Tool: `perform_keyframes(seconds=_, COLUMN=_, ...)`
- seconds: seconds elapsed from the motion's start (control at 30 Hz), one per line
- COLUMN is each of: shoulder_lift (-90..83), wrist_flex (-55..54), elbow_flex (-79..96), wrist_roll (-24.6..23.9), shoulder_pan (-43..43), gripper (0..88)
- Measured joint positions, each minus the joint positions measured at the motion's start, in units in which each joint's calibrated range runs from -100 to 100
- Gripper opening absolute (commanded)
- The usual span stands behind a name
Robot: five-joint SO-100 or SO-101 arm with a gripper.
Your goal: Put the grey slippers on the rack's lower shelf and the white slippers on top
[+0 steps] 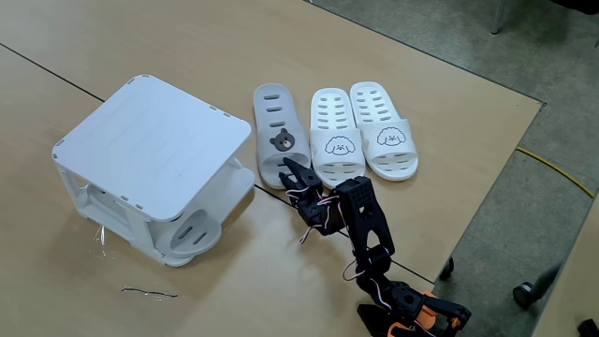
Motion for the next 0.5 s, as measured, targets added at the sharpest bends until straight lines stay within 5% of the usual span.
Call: perform_keyframes(seconds=0.5, shoulder_lift=6.4, wrist_flex=9.9, elbow_flex=-18.3, wrist_roll=0.0, shoulder_pan=1.9, gripper=24.6)
